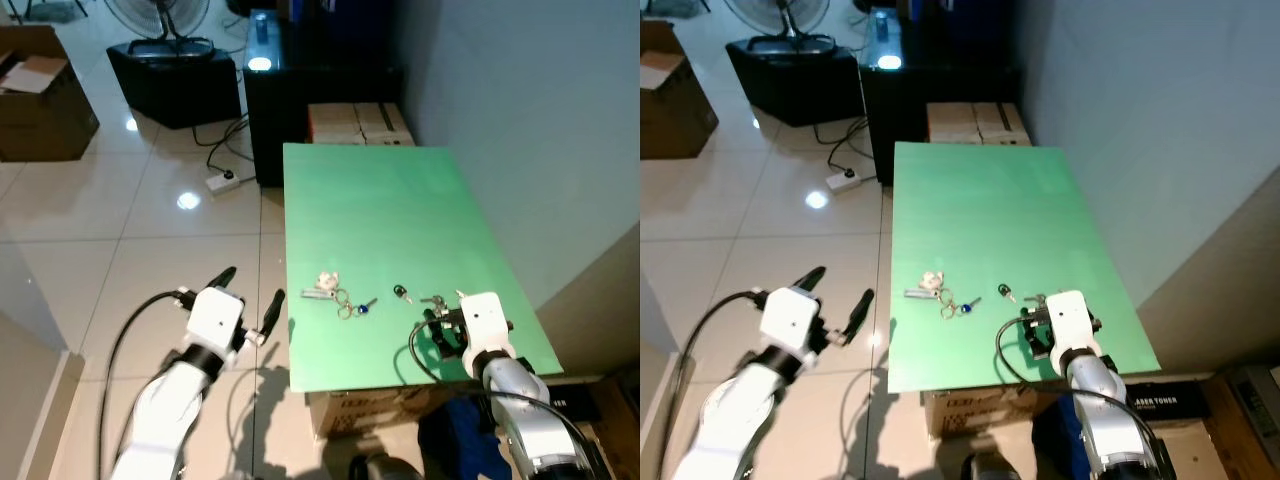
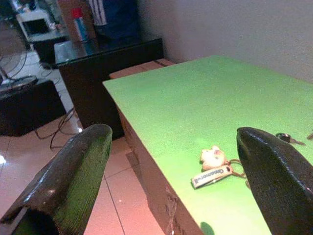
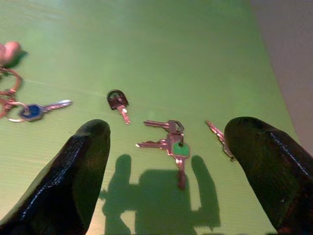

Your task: Hang keys on a hook

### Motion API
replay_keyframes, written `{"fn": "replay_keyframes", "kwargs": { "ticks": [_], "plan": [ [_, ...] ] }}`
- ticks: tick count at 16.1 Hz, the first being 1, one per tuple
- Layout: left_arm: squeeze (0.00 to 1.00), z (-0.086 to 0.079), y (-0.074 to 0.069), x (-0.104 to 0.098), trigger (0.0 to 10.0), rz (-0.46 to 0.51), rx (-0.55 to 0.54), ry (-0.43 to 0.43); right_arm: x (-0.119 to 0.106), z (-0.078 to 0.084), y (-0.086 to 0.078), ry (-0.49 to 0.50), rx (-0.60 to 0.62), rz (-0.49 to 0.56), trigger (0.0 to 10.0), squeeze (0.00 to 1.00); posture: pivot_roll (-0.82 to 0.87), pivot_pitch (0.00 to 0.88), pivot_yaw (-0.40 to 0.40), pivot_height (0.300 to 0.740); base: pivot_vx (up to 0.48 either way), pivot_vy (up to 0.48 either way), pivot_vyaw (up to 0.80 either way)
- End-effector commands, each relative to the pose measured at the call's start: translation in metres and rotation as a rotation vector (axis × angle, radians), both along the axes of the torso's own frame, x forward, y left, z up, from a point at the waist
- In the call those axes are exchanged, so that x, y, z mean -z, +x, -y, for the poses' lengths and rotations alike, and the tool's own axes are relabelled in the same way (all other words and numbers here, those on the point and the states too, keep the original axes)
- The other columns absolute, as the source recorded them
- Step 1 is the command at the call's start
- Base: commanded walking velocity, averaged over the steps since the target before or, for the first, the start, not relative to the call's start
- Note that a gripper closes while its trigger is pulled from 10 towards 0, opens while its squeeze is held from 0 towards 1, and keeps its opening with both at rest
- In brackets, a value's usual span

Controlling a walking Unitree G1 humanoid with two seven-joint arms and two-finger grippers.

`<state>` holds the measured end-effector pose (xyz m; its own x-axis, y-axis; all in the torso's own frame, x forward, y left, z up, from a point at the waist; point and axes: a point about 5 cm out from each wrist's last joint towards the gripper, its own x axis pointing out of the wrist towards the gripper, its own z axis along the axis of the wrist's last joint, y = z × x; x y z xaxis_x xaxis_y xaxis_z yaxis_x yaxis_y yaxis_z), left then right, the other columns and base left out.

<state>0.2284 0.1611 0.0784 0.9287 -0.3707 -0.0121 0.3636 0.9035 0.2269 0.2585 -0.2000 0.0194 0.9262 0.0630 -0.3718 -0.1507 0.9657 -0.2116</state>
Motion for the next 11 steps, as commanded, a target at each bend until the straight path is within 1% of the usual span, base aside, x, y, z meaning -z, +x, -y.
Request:
{"fn": "replay_keyframes", "kwargs": {
  "ticks": [1,3,5,6,7,9,10,11],
  "plan": [
    [0.0,-0.005,-0.005,-0.004,10.0,-0.002,-0.004,0.008,0.0,0.007,0.002,-0.009,0.012,0.008,10.0,0.0,0.01,0.139,-0.039,0.74,0.0,0.0,0.0],
    [0.0,-0.016,-0.018,-0.012,10.0,0.008,-0.051,0.016,0.002,0.009,0.007,-0.012,-0.01,-0.004,10.0,0.0,0.07,0.157,-0.065,0.74,0.0,0.0,0.0],
    [0.0,-0.022,-0.03,-0.018,10.0,0.008,-0.069,0.026,0.005,0.012,0.01,-0.023,-0.025,-0.015,10.0,0.0,0.11,0.174,-0.091,0.74,0.0,0.0,0.0],
    [0.0,-0.029,-0.044,-0.027,10.0,0.006,-0.098,0.034,0.008,0.018,0.014,-0.036,-0.024,-0.033,10.0,0.0,0.16,0.188,-0.117,0.74,0.0,0.0,0.0],
    [0.0,-0.03,-0.047,-0.028,10.0,0.005,-0.101,0.039,0.008,0.019,0.015,-0.038,-0.021,-0.037,10.0,0.0,0.16,0.188,-0.117,0.74,0.0,0.0,0.0],
    [0.0,-0.035,-0.059,-0.034,10.0,-0.004,-0.111,0.078,0.009,0.025,0.018,-0.025,0.043,-0.045,10.0,0.0,0.24,0.205,-0.127,0.74,0.0,0.0,0.0],
    [0.0,-0.041,-0.07,-0.043,10.0,-0.001,-0.114,0.083,0.008,0.027,0.021,-0.021,0.073,-0.037,10.0,0.0,0.27,0.219,-0.127,0.74,0.0,0.0,0.0],
    [0.0,-0.042,-0.072,-0.046,10.0,-0.002,-0.113,0.085,0.008,0.027,0.021,-0.021,0.077,-0.033,10.0,0.0,0.27,0.222,-0.125,0.74,0.0,0.0,0.0]
  ]
}}
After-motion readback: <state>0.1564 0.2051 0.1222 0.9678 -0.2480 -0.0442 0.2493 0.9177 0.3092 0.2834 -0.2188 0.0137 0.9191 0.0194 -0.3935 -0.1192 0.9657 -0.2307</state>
